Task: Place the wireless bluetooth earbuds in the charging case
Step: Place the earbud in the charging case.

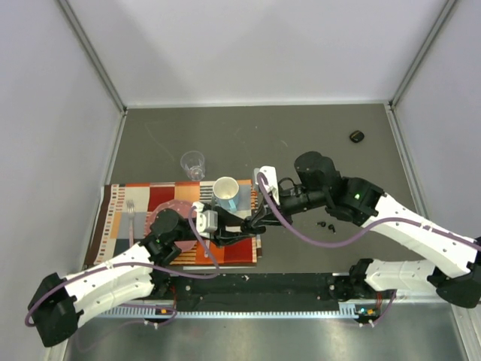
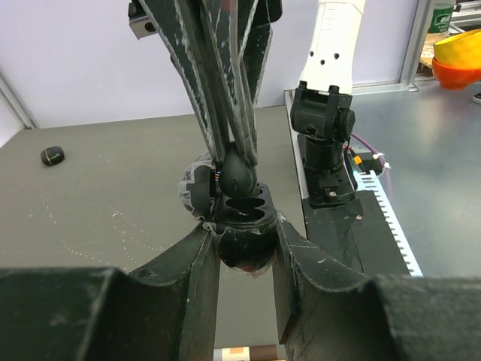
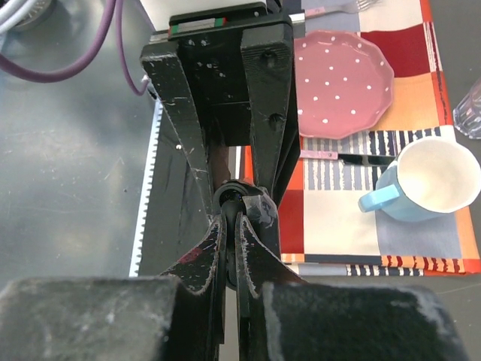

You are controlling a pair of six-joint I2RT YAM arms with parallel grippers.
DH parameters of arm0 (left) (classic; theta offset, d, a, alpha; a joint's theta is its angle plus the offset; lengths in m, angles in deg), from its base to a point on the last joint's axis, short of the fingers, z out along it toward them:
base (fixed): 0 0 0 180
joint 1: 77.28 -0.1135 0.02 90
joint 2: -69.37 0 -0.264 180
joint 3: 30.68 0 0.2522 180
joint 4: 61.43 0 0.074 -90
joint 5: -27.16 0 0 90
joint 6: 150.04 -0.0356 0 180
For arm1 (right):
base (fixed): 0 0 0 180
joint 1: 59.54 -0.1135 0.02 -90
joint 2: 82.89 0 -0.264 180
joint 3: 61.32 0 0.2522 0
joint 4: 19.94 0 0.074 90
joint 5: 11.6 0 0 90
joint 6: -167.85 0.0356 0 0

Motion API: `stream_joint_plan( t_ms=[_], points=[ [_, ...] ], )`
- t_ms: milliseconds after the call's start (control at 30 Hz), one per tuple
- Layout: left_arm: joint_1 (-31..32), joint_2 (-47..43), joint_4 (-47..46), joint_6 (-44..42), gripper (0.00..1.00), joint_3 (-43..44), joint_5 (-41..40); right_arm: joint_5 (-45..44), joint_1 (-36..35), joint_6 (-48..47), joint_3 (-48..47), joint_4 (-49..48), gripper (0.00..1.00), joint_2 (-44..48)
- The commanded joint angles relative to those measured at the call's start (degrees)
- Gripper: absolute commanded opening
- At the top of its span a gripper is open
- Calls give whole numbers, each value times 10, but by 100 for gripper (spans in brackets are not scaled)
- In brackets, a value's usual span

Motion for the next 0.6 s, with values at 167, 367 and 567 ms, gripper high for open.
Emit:
stream_joint_plan(
  t_ms=[167,367,567],
  points=[
    [1,-4,-52,22,0,23,24,-25,-31,-43,-40,28,0,-36],
    [1,-8,-61,28,0,19,24,-27,-36,-44,-39,28,0,-38],
    [1,-20,-68,28,0,13,13,-65,-37,-30,-39,31,12,-35]
  ],
)
